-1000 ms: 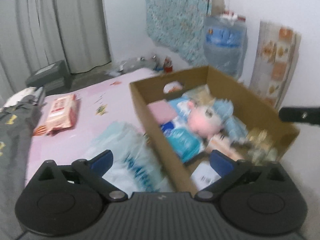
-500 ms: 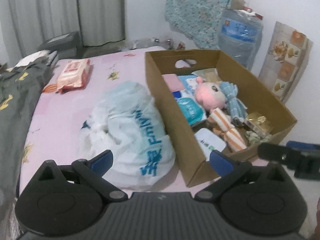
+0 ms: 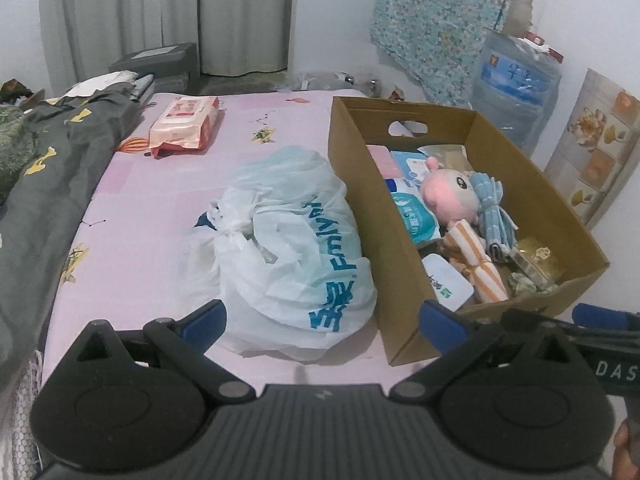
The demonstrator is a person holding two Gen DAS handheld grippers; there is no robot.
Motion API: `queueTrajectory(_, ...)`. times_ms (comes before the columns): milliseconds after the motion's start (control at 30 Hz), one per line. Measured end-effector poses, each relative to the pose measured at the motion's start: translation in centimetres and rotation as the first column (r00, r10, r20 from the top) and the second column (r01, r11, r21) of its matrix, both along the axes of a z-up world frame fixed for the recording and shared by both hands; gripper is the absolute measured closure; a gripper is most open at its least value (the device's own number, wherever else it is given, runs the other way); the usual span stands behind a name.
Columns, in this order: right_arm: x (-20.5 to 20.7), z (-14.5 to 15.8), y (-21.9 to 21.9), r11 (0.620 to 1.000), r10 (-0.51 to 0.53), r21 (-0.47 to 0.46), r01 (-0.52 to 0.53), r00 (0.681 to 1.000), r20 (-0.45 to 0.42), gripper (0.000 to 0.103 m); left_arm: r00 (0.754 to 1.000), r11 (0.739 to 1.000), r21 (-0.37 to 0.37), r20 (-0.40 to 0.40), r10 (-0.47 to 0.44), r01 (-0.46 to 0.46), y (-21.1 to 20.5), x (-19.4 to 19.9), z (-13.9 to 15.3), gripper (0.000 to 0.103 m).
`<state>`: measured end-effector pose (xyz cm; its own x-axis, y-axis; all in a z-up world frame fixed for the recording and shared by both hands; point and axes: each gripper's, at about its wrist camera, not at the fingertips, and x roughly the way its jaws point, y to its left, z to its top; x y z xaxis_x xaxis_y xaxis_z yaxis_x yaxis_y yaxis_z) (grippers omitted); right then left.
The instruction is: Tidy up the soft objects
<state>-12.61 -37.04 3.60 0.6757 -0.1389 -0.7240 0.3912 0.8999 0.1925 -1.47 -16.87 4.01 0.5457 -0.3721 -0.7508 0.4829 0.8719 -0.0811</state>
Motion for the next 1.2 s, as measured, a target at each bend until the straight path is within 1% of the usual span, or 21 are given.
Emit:
queueTrajectory(67, 0.0, -0.1, -0.1, 1.000, -0.002, 0.008, 0.002, 1.000, -0.003, 0.001, 1.000, 1.000, 0.000, 0.000, 0.001, -0.001, 0.1, 0.0, -0.1, 0.000)
queueTrajectory(233, 0.0, 0.0, 0.1, 1.000, 0.002, 0.016, -0.002, 1.000, 0.004, 0.001, 0.999, 1.000, 0.024, 0.033, -0.001, 0.000, 0.0, -0.5, -0.2, 0.000)
queueTrajectory(433, -0.1, 0.0, 0.2, 1.000, -0.001, 0.019, 0.001, 1.000, 0.002, 0.001, 0.999, 0.999, 0.032, 0.040, 0.002, -0.003, 0.1, -0.5, -0.3, 0.000)
queueTrajectory(633, 0.0, -0.1, 0.3, 1.000, -0.004, -0.002, 0.004, 1.000, -0.008, 0.001, 0.998, 0.999, 0.048, 0.061, 0.001, -0.004, 0.0, -0.7, -0.4, 0.000)
queueTrajectory(900, 0.3, -0.6, 0.2, 1.000, -0.005, -0.002, 0.005, 1.000, -0.023, 0.001, 0.999, 0.999, 0.053, 0.048, 0.006, -0.009, 0.1, -0.4, -0.9, 0.000)
queueTrajectory(1200, 1.0, -1.0, 0.1, 1.000, -0.003, 0.017, 0.003, 0.999, -0.034, 0.001, 0.999, 0.998, 0.055, 0.029, 0.017, -0.019, 0.1, 0.2, -1.2, 0.001)
